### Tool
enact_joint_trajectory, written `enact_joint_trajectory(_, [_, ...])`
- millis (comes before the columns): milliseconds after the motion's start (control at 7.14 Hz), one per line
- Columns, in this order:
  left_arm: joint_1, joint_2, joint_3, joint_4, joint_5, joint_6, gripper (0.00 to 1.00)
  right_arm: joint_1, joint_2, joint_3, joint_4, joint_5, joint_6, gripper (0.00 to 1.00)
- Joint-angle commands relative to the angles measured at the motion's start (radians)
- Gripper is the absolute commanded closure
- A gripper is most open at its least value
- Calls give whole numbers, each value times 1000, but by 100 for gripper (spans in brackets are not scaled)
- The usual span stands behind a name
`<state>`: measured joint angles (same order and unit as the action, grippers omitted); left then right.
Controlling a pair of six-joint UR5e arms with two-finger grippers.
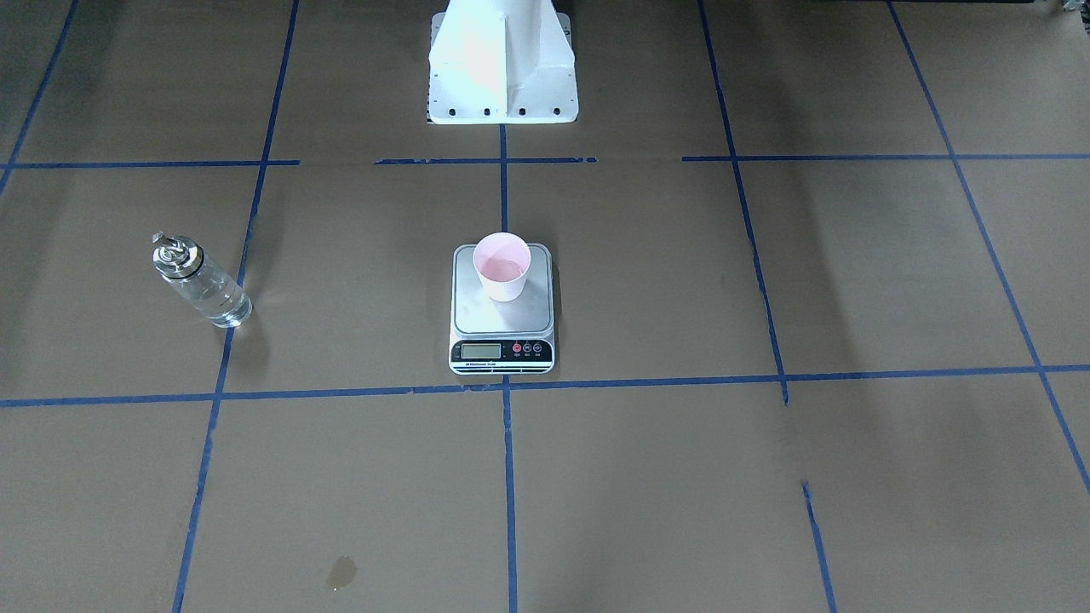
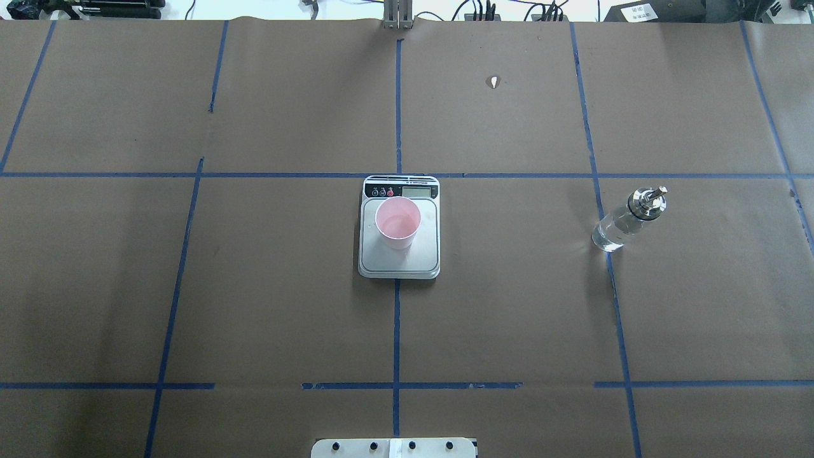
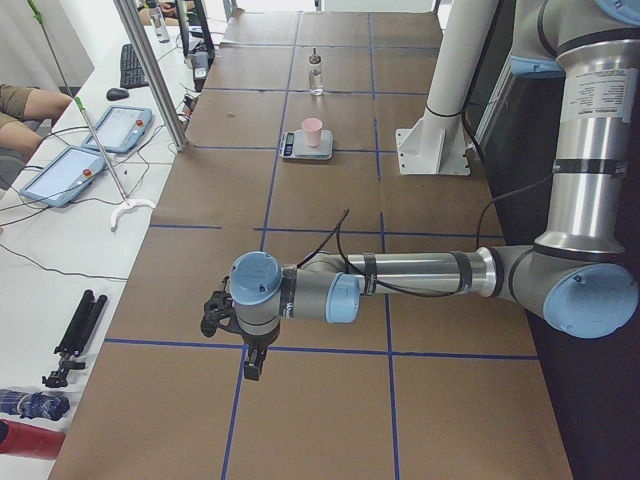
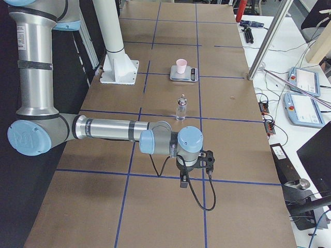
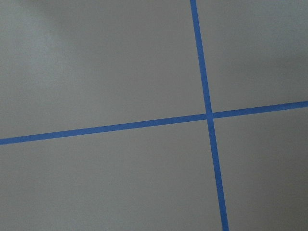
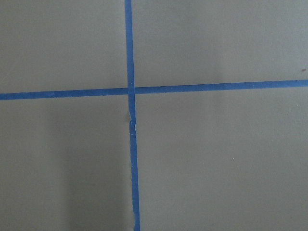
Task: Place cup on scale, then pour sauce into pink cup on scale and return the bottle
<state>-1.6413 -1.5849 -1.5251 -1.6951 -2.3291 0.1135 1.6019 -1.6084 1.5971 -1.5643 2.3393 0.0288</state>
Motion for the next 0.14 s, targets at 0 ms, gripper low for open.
enact_joint_trajectory(0, [0, 0, 0, 0, -1, 0, 0, 0, 1, 1, 1, -1, -1, 0])
